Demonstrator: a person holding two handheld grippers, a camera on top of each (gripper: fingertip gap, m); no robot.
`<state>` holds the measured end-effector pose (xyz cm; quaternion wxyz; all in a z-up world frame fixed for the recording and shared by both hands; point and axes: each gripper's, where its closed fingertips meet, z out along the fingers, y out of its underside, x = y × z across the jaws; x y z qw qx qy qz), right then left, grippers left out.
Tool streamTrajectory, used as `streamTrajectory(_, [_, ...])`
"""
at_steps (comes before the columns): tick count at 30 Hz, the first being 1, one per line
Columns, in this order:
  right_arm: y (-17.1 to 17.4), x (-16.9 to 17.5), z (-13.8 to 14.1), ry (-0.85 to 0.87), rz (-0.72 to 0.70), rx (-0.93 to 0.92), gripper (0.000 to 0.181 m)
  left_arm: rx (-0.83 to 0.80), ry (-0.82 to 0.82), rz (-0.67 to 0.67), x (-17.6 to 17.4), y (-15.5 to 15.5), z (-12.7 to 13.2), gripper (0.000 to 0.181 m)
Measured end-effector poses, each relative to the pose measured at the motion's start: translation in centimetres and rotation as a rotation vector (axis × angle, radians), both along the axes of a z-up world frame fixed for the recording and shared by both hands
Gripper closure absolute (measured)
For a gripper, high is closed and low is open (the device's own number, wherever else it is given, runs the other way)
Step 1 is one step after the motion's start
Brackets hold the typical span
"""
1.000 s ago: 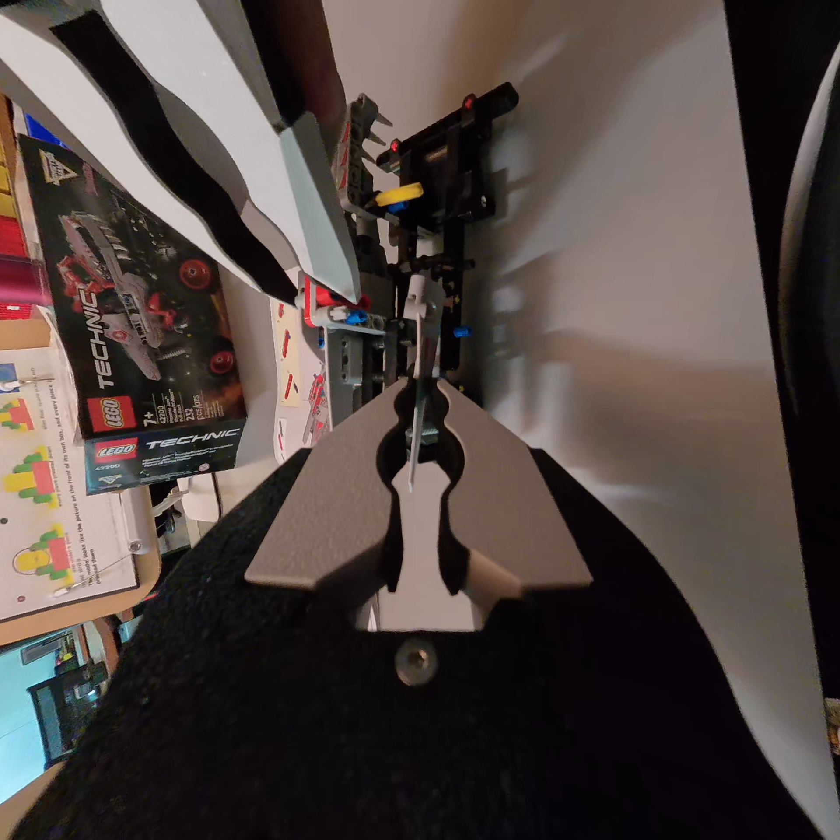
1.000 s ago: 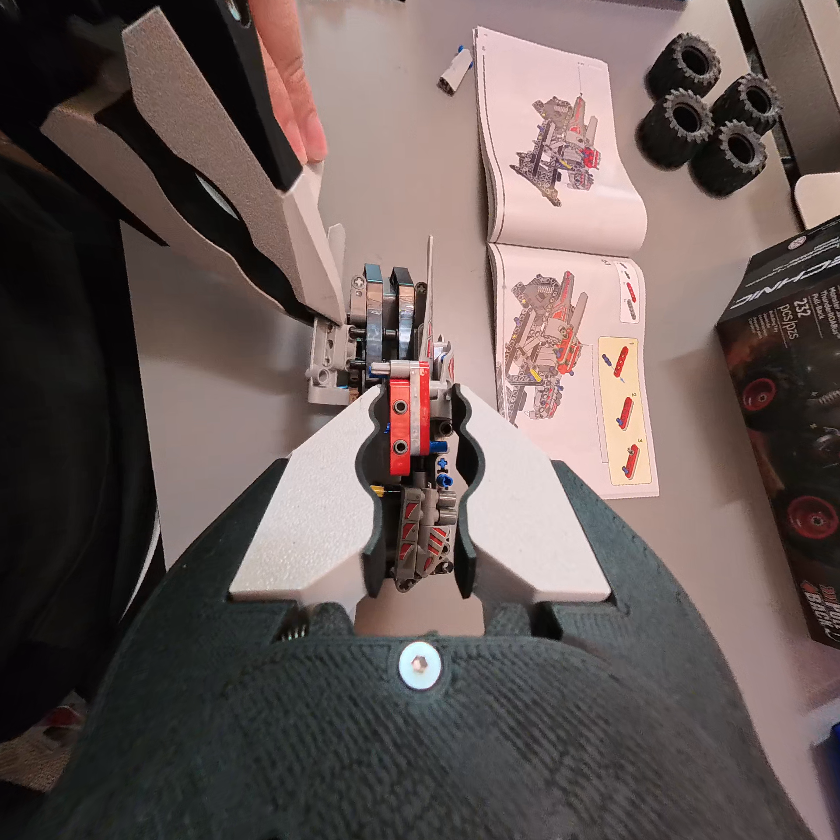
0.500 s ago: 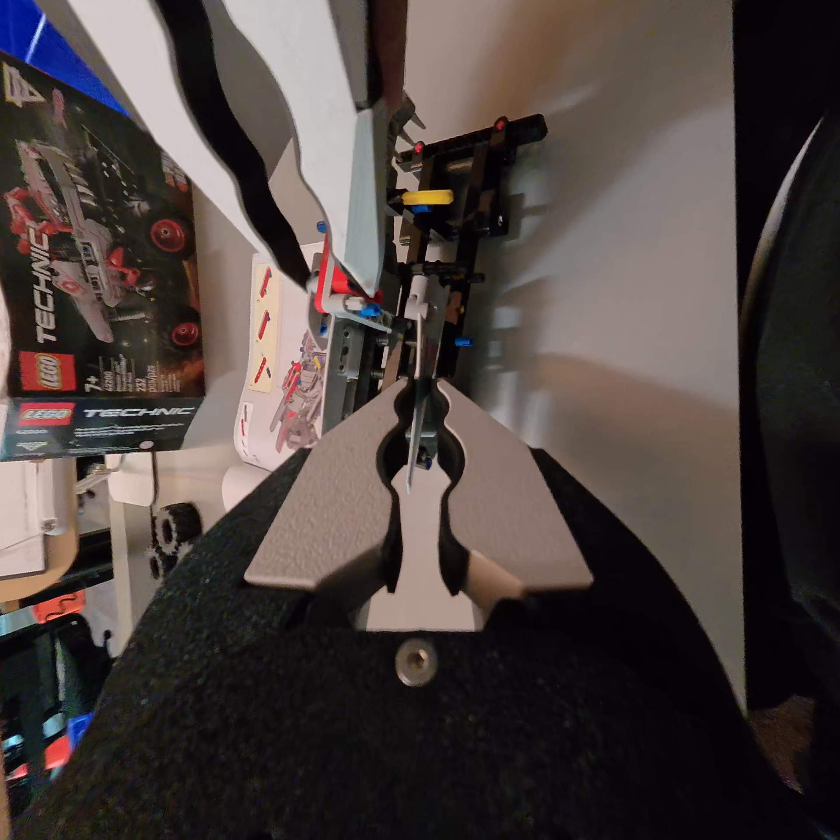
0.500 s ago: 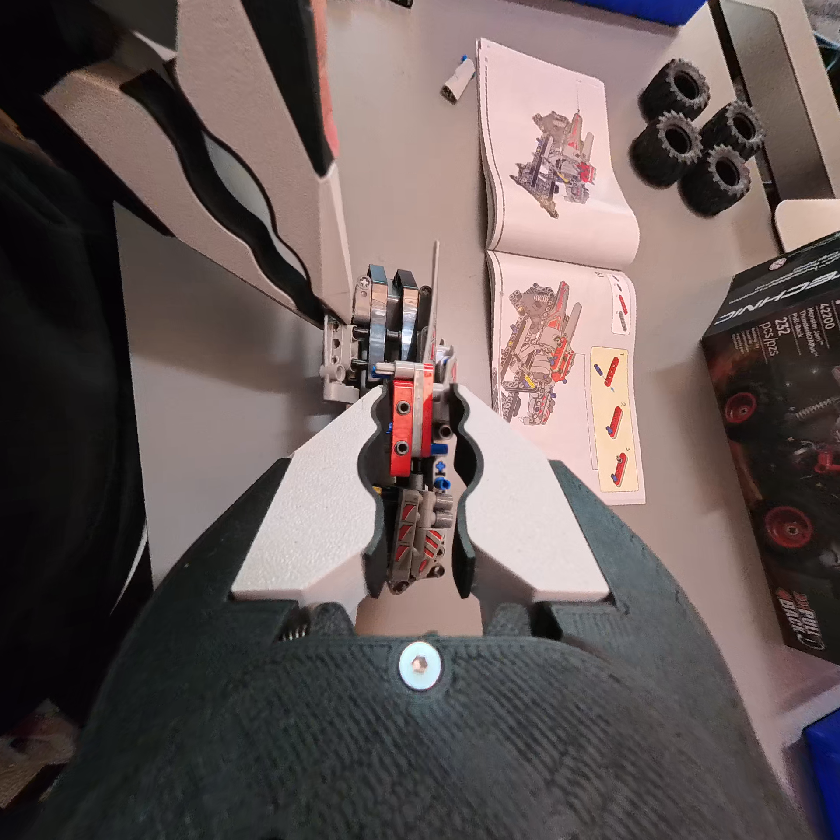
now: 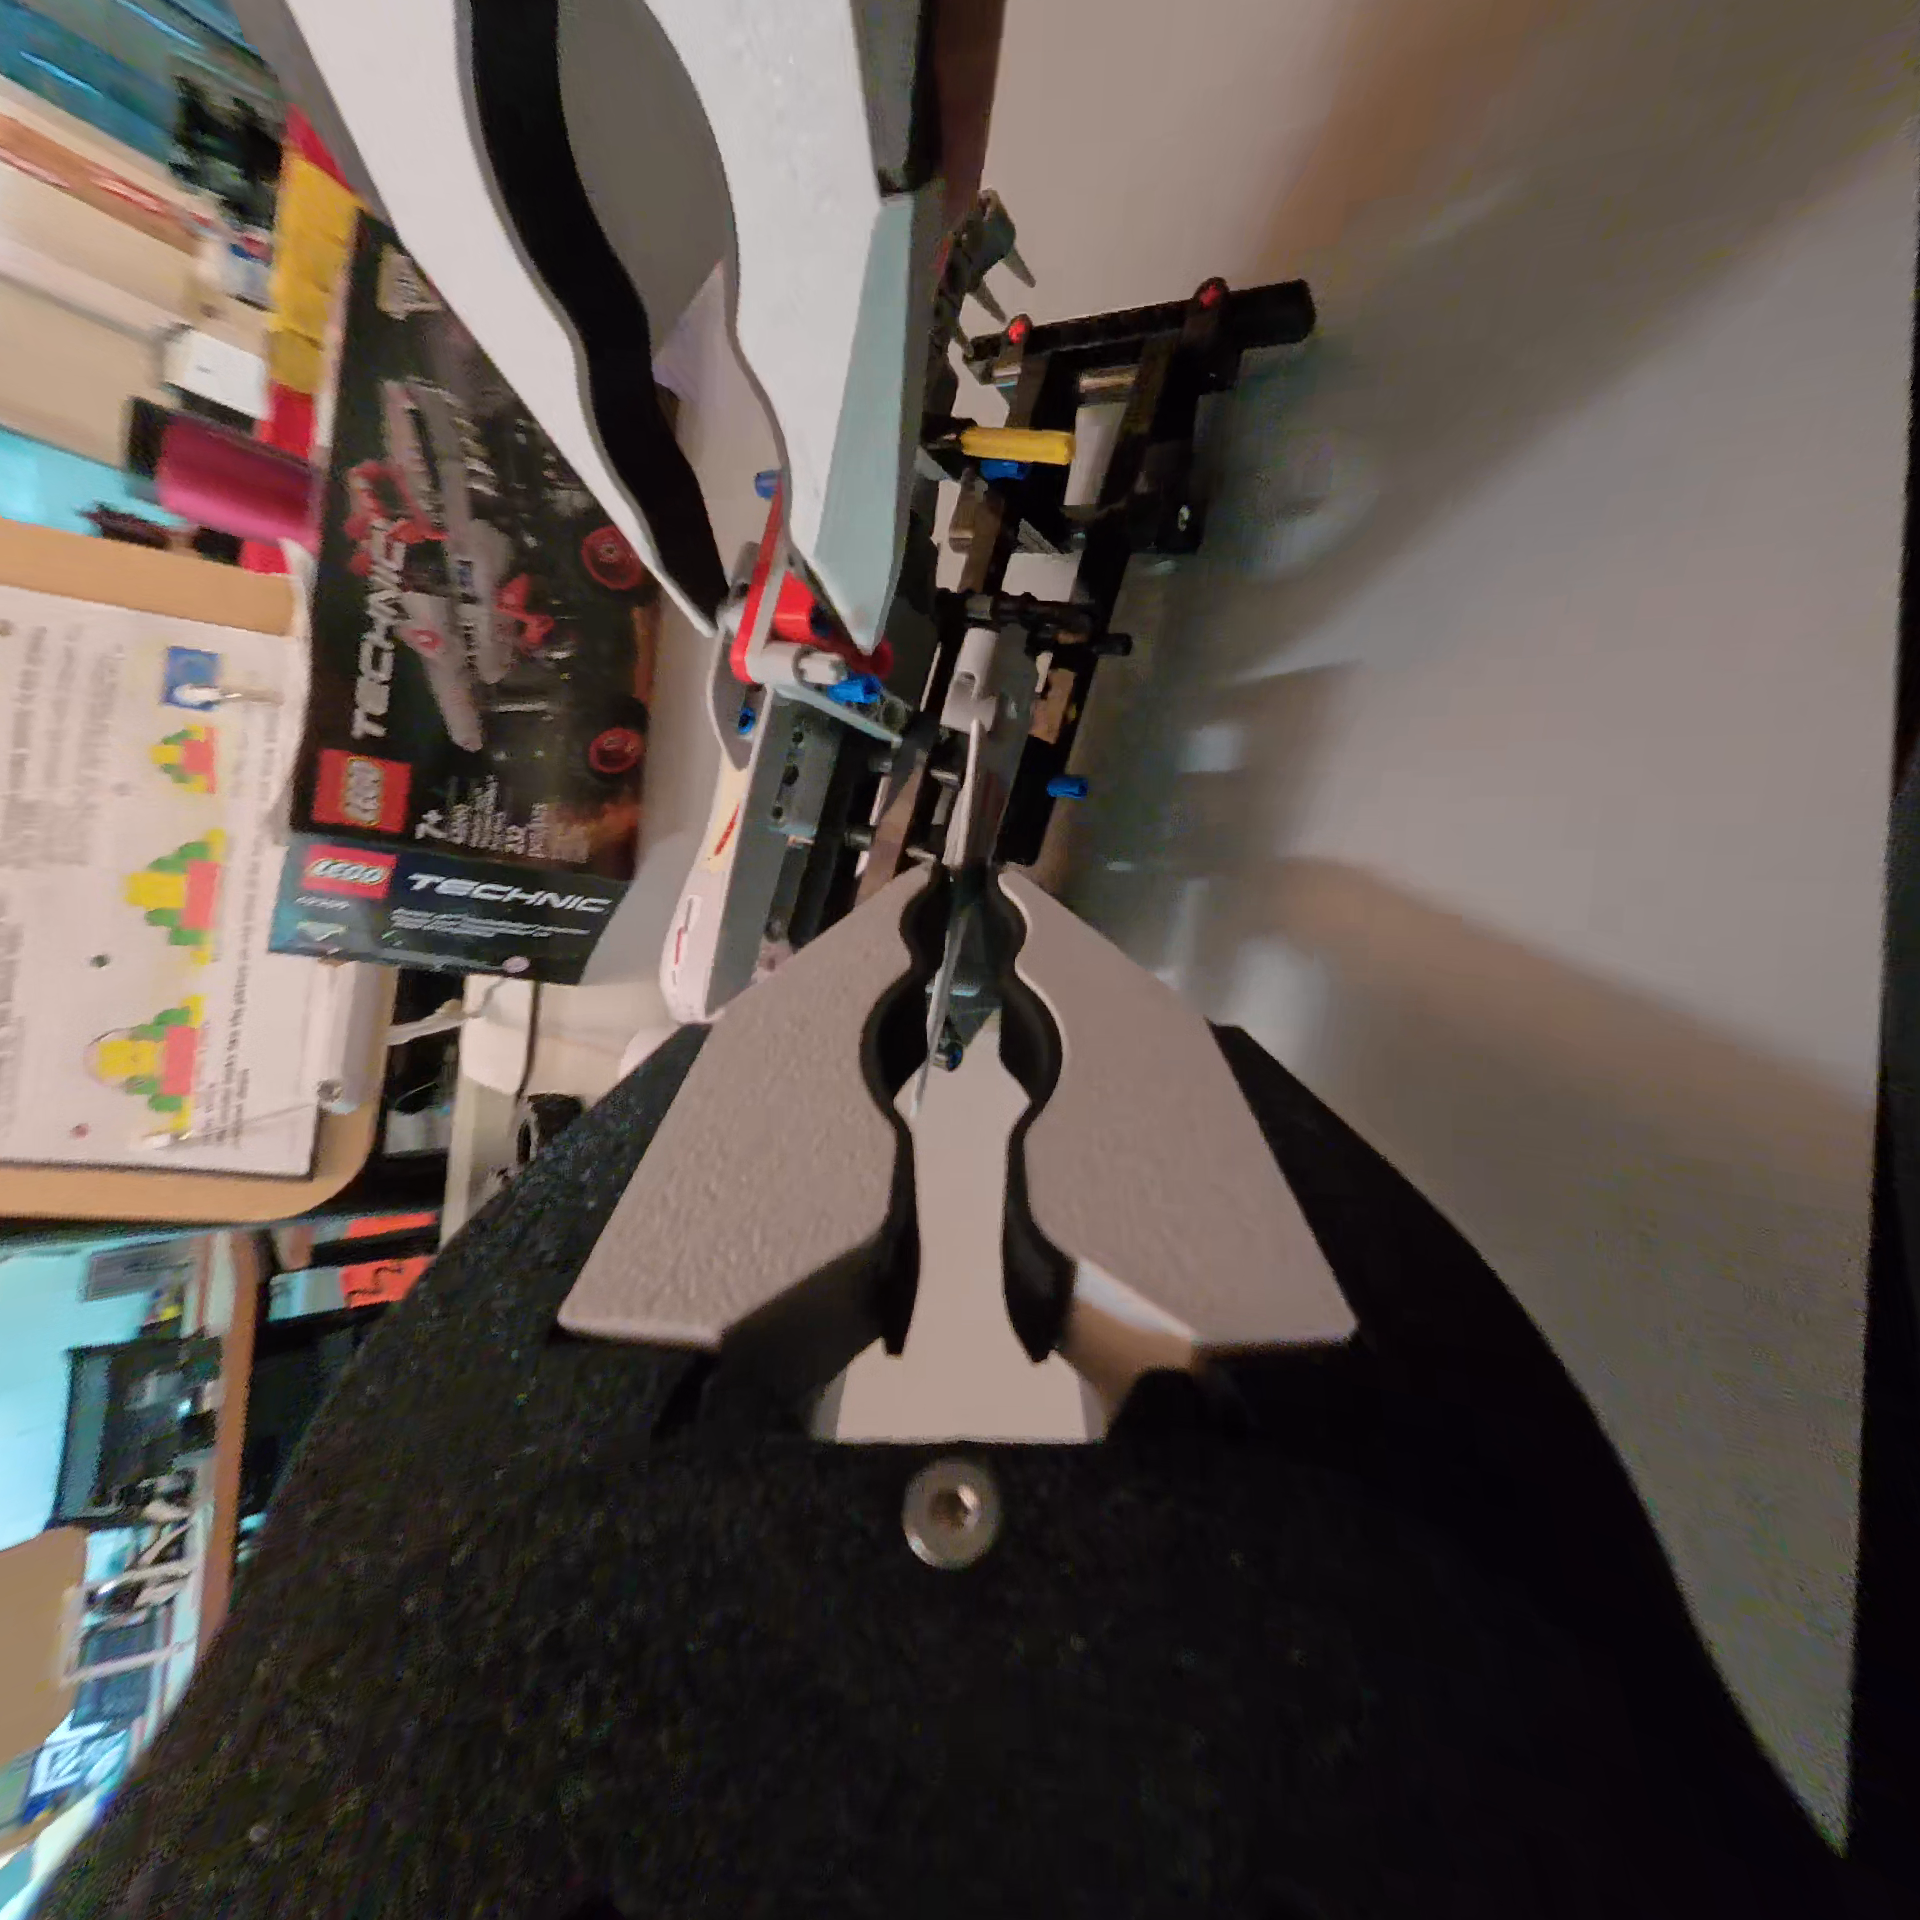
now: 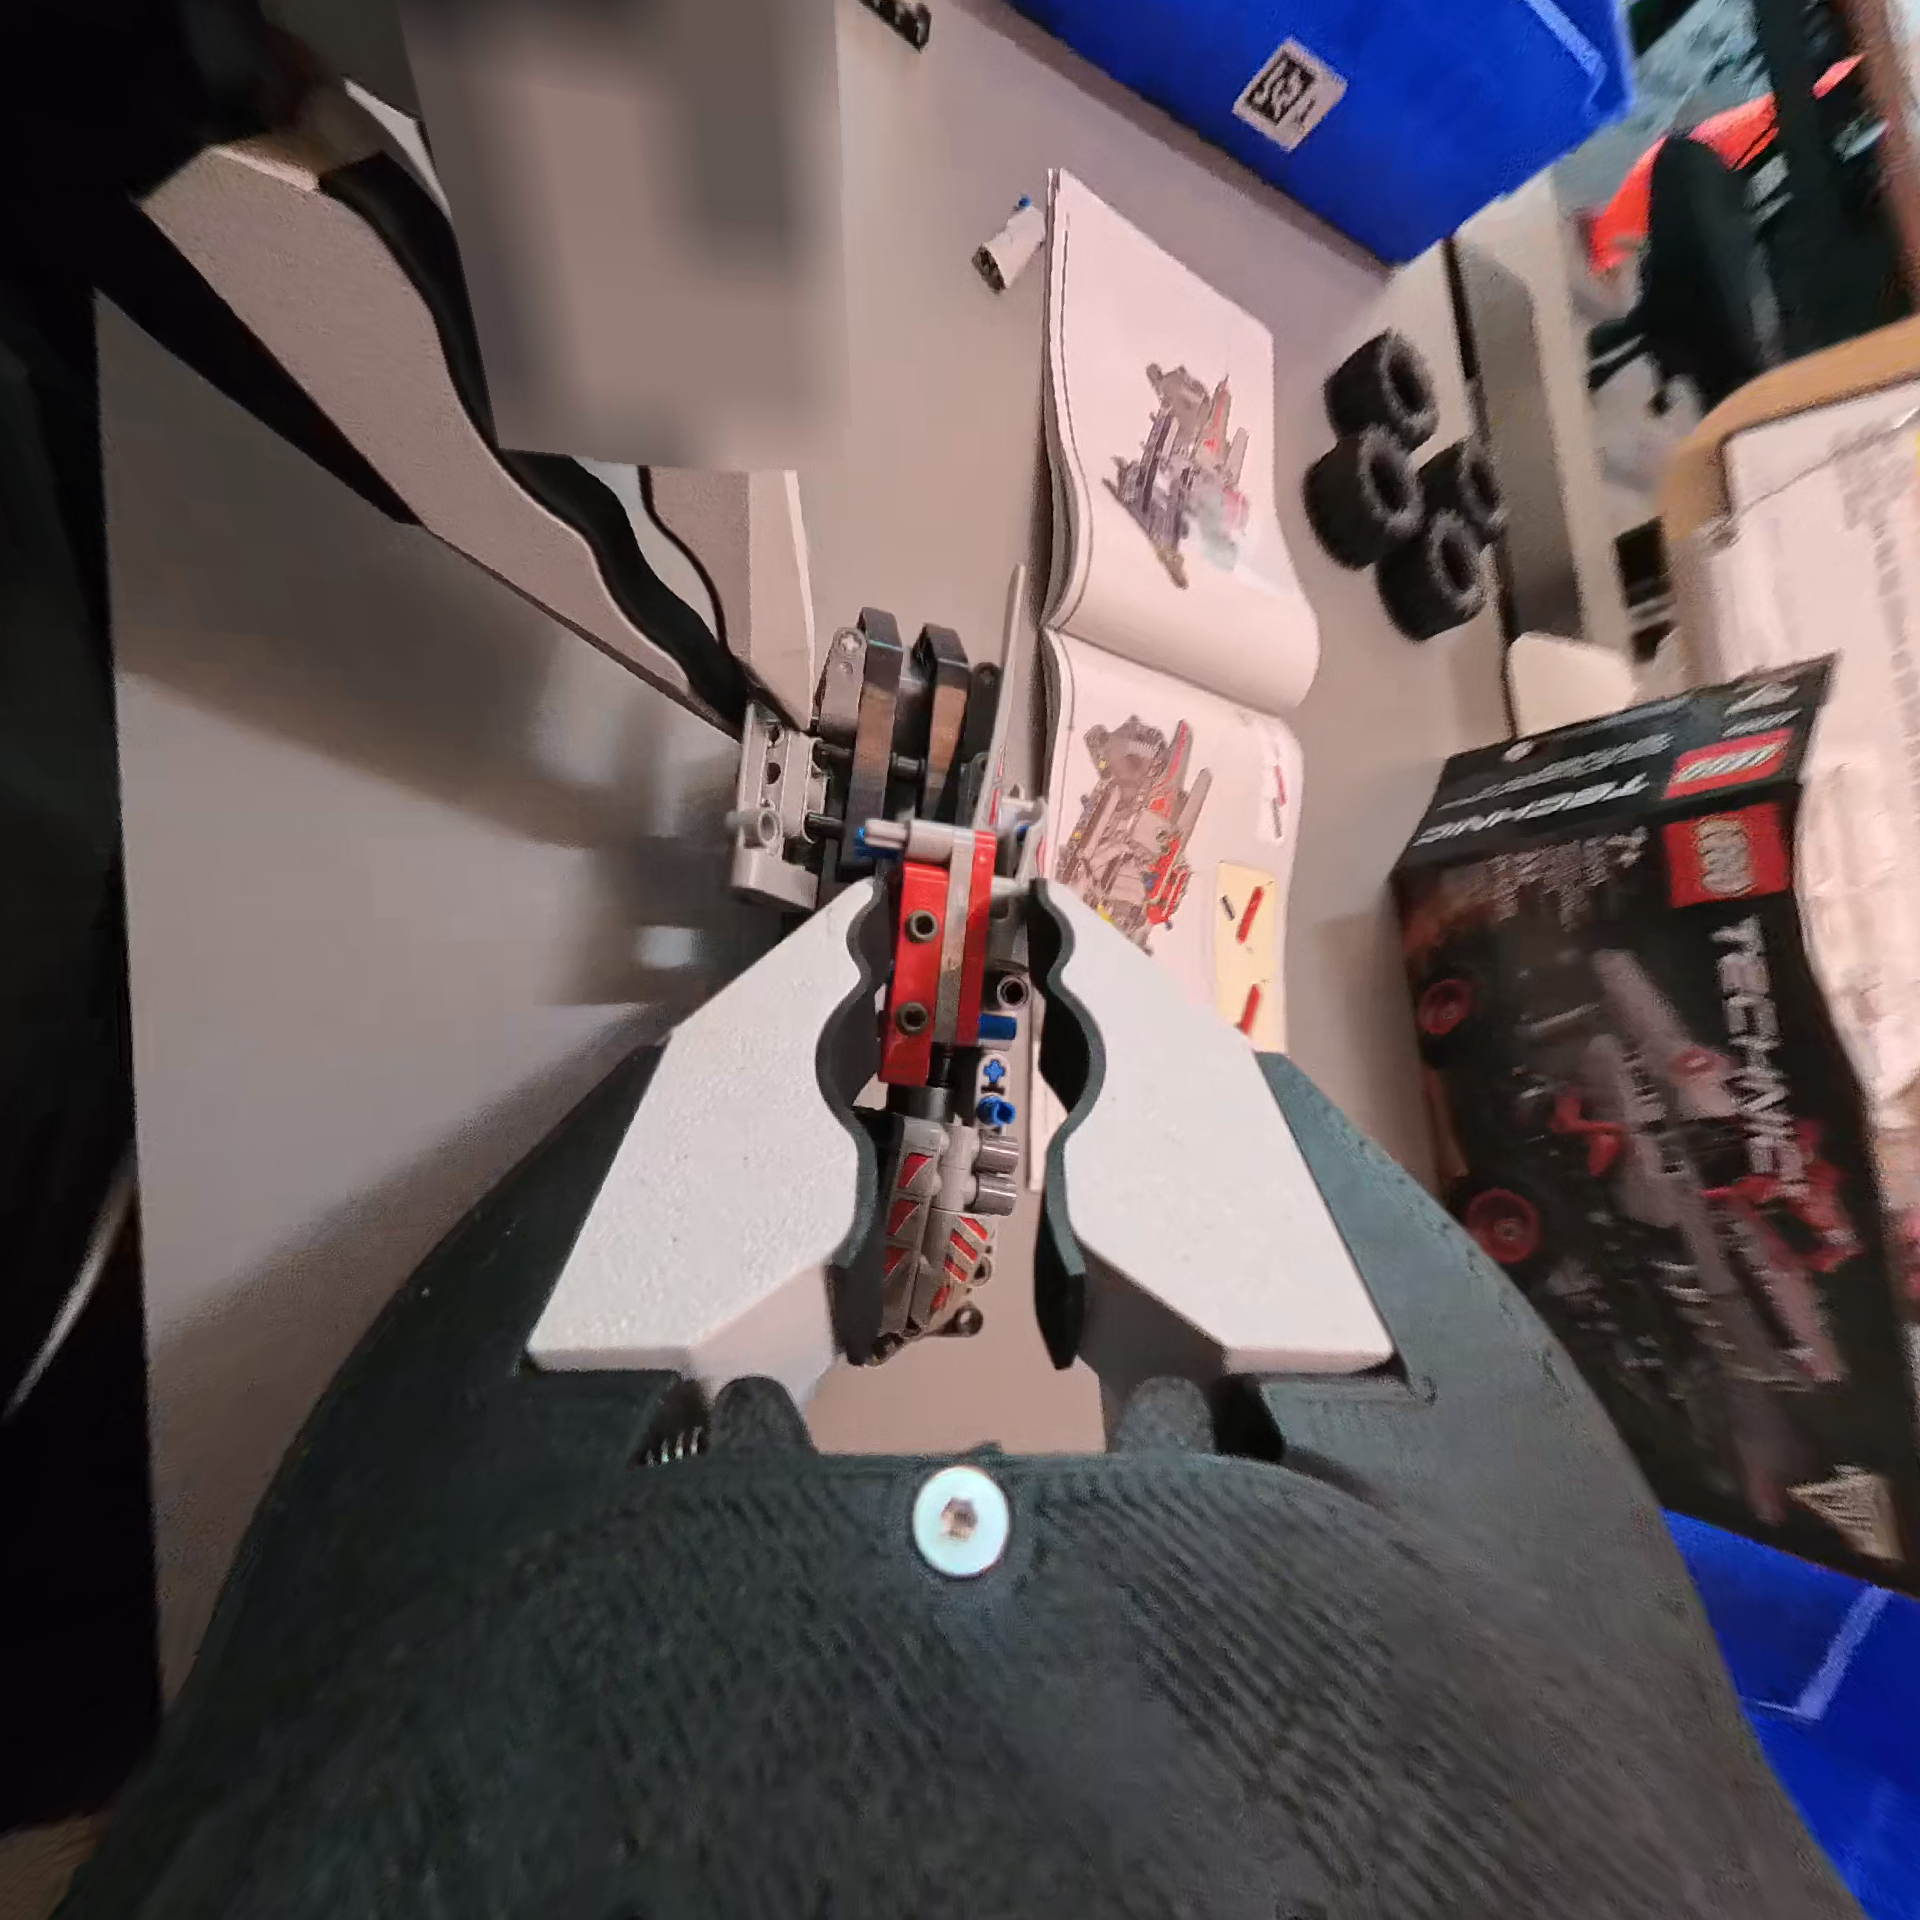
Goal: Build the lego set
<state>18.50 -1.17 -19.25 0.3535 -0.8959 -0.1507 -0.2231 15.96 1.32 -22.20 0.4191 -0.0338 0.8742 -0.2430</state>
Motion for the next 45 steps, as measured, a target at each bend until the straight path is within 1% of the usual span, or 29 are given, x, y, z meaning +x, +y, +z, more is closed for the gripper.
streamTrajectory(1, [0.2,-0.5,0.1,-0.057,0.016,0.002,0.157,-0.012,-0.031,0.010,-0.3,0.2,-0.2,0.177])
streamTrajectory(5, [1.4,-2.7,-0.1,-0.314,0.044,0.025,0.157,-0.036,-0.102,0.052,-1.5,1.2,-1.2,0.178])
streamTrajectory(8, [1.6,-4.1,-0.4,-0.452,0.017,0.069,0.158,0.014,-0.071,0.041,-2.6,1.5,-3.2,0.177])
streamTrajectory(10, [1.8,-5.1,-0.7,-0.559,0.023,0.073,0.158,0.065,-0.034,0.024,-3.4,1.5,-4.6,0.177])
streamTrajectory(12, [1.9,-5.9,-1.2,-0.664,0.032,0.061,0.158,0.091,-0.047,0.030,-3.8,1.5,-5.0,0.177])
streamTrajectory(15, [2.1,-6.9,-2.0,-0.742,0.039,0.079,0.158,0.100,-0.057,0.032,-4.2,1.3,-5.2,0.176])
streamTrajectory(17, [2.0,-7.1,-2.3,-0.782,0.039,0.085,0.159,0.069,-0.038,0.055,-4.3,1.4,-5.3,0.176])
streamTrajectory(19, [1.8,-7.1,-2.6,-0.801,0.025,0.073,0.159,0.021,0.011,0.071,-4.5,1.6,-5.3,0.176])
streamTrajectory(20, [1.7,-7.1,-2.6,-0.797,0.014,0.069,0.159,-0.003,0.041,0.069,-4.8,1.7,-5.2,0.171])
streamTrajectory(21, [1.6,-7.1,-2.6,-0.791,0.001,0.069,0.158,-0.035,0.071,0.062,-5.1,1.7,-4.9,0.162])
streamTrajectory(22, [1.5,-7.2,-2.5,-0.785,-0.007,0.072,0.158,-0.079,0.108,0.054,-5.4,1.8,-4.4,0.156])
streamTrajectory(24, [1.4,-7.2,-2.5,-0.775,-0.022,0.082,0.158,-0.160,0.202,0.033,-6.0,2.0,-3.6,0.135])
streamTrajectory(26, [1.6,-7.2,-2.4,-0.759,-0.026,0.105,0.158,-0.221,0.321,0.000,-6.7,2.0,-3.2,0.130])
streamTrajectory(27, [1.7,-7.1,-2.3,-0.746,-0.027,0.119,0.158,-0.254,0.369,-0.034,-6.9,1.8,-2.7,0.132])
streamTrajectory(30, [2.0,-6.9,-2.1,-0.727,-0.025,0.137,0.158,-0.340,0.376,-0.076,-5.6,1.8,0.0,0.139])
streamTrajectory(31, [2.1,-7.0,-2.1,-0.722,-0.022,0.140,0.158,-0.342,0.365,-0.087,-4.8,1.9,0.8,0.141])
streamTrajectory(33, [2.2,-7.0,-2.1,-0.722,-0.019,0.143,0.158,-0.298,0.348,-0.102,-3.3,2.3,1.7,0.136])
streamTrajectory(34, [2.2,-7.1,-2.2,-0.725,-0.016,0.141,0.158,-0.265,0.369,-0.129,-3.1,2.3,1.8,0.136])
streamTrajectory(35, [2.2,-7.2,-2.3,-0.726,-0.012,0.142,0.158,-0.225,0.431,-0.170,-3.5,2.2,1.5,0.135])
streamTrajectory(37, [2.1,-7.5,-2.3,-0.722,-0.012,0.144,0.158,-0.146,0.581,-0.203,-3.9,2.1,0.3,0.140])
streamTrajectory(40, [2.0,-7.7,-2.4,-0.728,-0.009,0.142,0.158,-0.084,0.732,-0.184,-3.5,1.9,-1.2,0.146])
streamTrajectory(42, [1.8,-7.8,-2.5,-0.731,-0.009,0.140,0.158,-0.085,0.832,-0.167,-3.7,1.3,-1.5,0.146])
streamTrajectory(43, [1.7,-7.9,-2.6,-0.735,-0.011,0.134,0.158,-0.083,0.865,-0.148,-3.6,1.2,-1.5,0.149])
streamTrajectory(45, [1.5,-7.9,-2.6,-0.727,-0.024,0.132,0.158,-0.070,0.906,-0.139,-3.7,1.0,-1.5,0.150])
